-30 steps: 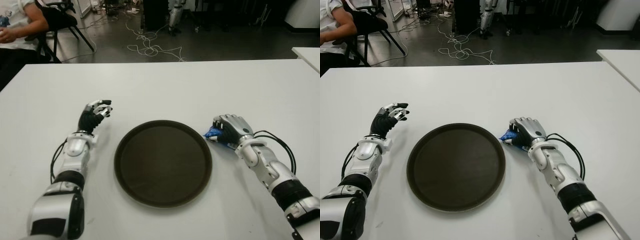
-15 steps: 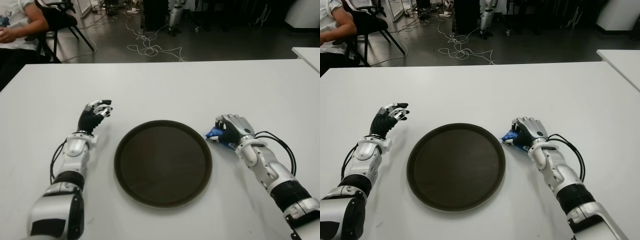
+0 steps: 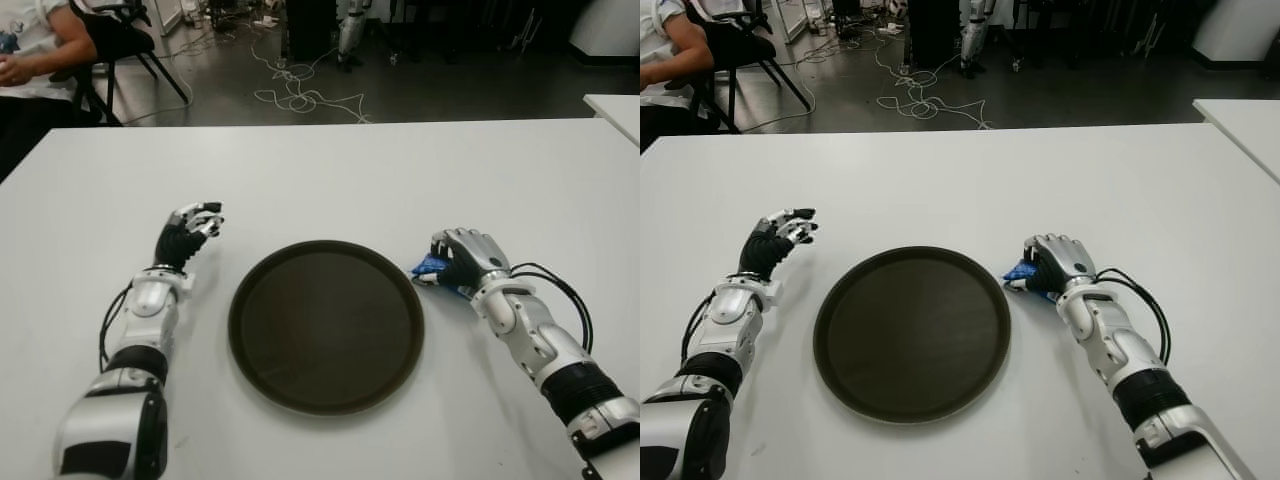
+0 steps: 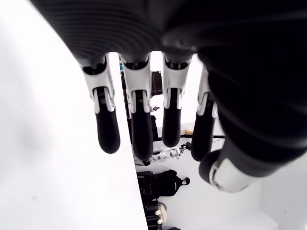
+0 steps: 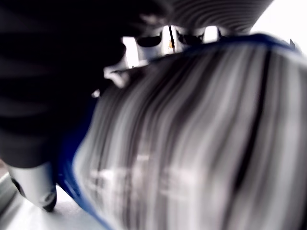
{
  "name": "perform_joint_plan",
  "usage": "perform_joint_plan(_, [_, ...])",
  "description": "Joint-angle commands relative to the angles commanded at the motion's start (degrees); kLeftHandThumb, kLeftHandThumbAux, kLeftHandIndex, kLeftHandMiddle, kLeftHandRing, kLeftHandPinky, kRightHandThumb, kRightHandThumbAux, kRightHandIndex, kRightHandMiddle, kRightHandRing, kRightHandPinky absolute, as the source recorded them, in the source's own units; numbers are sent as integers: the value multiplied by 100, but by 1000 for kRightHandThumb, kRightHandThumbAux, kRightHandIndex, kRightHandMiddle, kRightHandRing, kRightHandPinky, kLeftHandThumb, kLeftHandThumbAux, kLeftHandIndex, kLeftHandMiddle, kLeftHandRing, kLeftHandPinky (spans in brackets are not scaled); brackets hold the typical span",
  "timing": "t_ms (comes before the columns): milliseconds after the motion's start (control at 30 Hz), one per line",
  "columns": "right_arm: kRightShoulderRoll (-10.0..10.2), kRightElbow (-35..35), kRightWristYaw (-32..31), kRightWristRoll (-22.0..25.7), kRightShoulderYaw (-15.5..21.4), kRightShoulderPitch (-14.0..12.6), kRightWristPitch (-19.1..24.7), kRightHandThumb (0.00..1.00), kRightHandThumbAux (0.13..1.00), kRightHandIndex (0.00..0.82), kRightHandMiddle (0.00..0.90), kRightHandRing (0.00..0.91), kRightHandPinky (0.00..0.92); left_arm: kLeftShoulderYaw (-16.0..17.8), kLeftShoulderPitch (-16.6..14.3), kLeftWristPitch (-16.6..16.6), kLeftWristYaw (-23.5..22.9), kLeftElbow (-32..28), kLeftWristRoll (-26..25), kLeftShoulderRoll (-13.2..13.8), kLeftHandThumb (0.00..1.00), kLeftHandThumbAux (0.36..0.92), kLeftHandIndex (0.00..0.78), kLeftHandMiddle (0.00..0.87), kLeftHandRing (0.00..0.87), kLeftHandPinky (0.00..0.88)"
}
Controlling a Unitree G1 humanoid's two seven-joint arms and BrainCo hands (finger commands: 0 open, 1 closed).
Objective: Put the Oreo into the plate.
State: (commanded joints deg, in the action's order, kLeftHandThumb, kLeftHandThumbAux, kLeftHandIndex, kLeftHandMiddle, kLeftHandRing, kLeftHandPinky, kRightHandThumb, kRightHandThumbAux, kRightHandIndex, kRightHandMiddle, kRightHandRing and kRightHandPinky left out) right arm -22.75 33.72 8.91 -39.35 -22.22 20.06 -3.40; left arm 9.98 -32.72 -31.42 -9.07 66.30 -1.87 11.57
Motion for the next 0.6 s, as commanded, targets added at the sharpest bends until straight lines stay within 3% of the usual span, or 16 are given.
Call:
perform_joint_plan(367, [-11,11,52,33,65,20,25,91,803,602,748,747,720,17,-11,17,-24,3,-36,-41,713,706,404,256,299,341])
perform_joint_plan(500, [-72,-196,25,45,171,6,149,124,819,626,767,763,737,12,-21,10,-44,12,-36,-47,712,707,404,253,299,349])
perform_joint_plan(600, [-168,-823,-75,51,385,-22,385,134,828,638,773,770,744,-5,-27,-8,-31,25,-11,-42,711,707,404,253,299,351])
